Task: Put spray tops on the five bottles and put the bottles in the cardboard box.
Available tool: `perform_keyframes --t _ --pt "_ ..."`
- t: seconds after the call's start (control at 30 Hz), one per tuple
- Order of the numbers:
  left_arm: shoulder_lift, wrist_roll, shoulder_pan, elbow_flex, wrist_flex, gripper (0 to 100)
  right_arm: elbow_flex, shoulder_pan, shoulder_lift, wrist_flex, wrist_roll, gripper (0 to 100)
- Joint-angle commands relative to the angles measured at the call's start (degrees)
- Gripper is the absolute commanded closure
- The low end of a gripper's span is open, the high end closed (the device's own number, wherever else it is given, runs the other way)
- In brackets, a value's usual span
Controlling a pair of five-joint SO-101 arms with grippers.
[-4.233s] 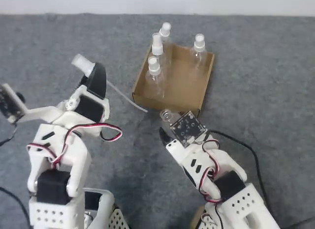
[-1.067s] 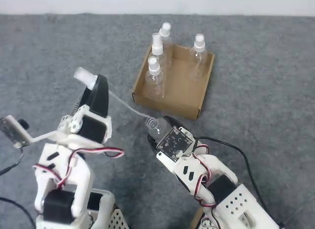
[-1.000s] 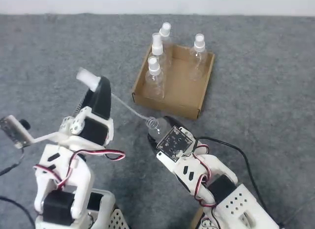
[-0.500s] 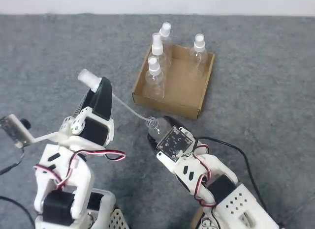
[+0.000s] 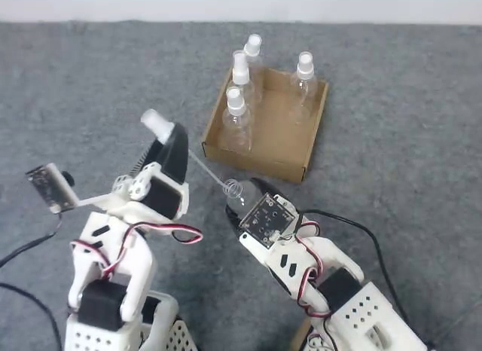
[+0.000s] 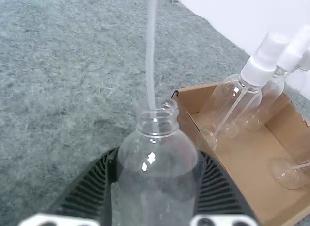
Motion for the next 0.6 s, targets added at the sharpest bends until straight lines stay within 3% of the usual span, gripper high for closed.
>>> perform_keyframes --t 0.0,0.23,0.4,0.57 --pt "-0.3 -0.7 1.8 0.7 -2.2 99 -1.2 0.0 -1.5 -1.5 1.1 98.6" --pt "-0.3 -3.5 3.1 0.8 -1.8 99 -1.1 2.5 -1.5 -1.4 0.5 98.6" --pt "-0.4 -7.7 3.1 2.4 -1.7 99 -1.1 2.5 -1.5 -1.4 -6.2 98.2" --pt "-0.4 -7.8 4.5 5.8 -1.4 99 -0.4 2.5 -1.5 -1.5 -6.4 98.2"
